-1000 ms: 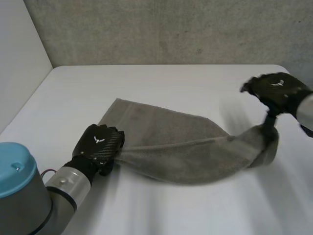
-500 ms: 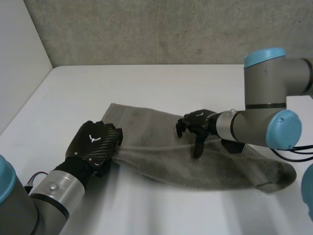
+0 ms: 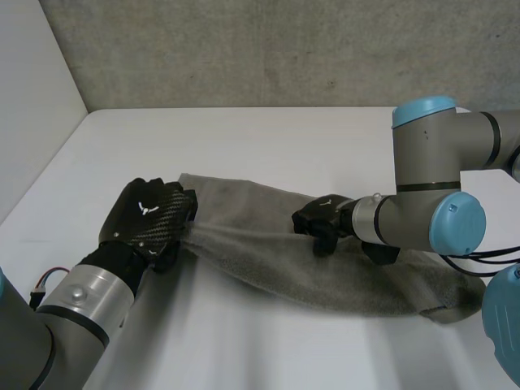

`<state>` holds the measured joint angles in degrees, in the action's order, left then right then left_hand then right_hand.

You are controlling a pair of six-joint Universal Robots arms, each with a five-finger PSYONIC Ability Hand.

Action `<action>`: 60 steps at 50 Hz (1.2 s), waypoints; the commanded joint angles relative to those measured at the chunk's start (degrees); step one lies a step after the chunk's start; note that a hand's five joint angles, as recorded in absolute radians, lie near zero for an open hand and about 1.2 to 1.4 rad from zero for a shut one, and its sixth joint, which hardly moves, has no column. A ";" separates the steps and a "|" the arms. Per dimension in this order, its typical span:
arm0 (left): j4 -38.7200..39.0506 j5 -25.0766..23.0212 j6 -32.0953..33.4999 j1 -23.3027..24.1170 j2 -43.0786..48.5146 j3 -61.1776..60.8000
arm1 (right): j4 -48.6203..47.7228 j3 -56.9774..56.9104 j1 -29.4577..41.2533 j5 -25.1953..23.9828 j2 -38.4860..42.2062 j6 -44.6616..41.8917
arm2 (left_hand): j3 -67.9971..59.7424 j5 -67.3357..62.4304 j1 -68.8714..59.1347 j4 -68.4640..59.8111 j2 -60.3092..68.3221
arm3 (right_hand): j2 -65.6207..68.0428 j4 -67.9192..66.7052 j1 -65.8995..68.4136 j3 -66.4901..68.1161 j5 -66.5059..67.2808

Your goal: Fold the towel.

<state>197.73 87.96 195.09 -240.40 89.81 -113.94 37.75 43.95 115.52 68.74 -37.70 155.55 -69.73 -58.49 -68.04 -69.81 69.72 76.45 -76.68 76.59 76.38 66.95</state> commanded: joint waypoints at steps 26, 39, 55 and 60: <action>21.03 0.19 6.18 -2.18 18.03 32.23 | -25.62 5.70 -3.73 6.14 -25.05 -5.52 | -10.27 -11.51 -11.96 -10.19 10.28 | 3.55 -3.32 3.41 3.62 3.05; 20.16 -0.34 7.06 -5.61 17.94 2.07 | -31.16 40.51 -3.11 6.49 -24.61 -17.38 | -10.27 -11.51 -11.96 -10.19 10.28 | 3.55 -3.32 3.41 3.62 3.05; 20.15 -0.25 7.06 -7.01 16.36 0.47 | -48.03 51.05 -7.06 6.67 -27.87 -4.57 | -10.27 -11.51 -11.96 -10.19 10.28 | -28.68 28.91 -28.82 -28.61 -29.18; 20.07 -0.16 6.97 -7.45 15.83 0.03 | -48.21 50.71 -9.52 7.99 -26.11 -2.27 | -10.27 -11.51 -11.96 -10.19 10.28 | -30.70 30.93 -30.84 -30.63 -31.20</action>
<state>217.87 87.73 202.12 -247.38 106.12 -113.58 -10.54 95.13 108.28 75.67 -65.60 150.72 -69.81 -59.24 -68.69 -69.82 69.79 48.91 -48.36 47.20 47.98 36.86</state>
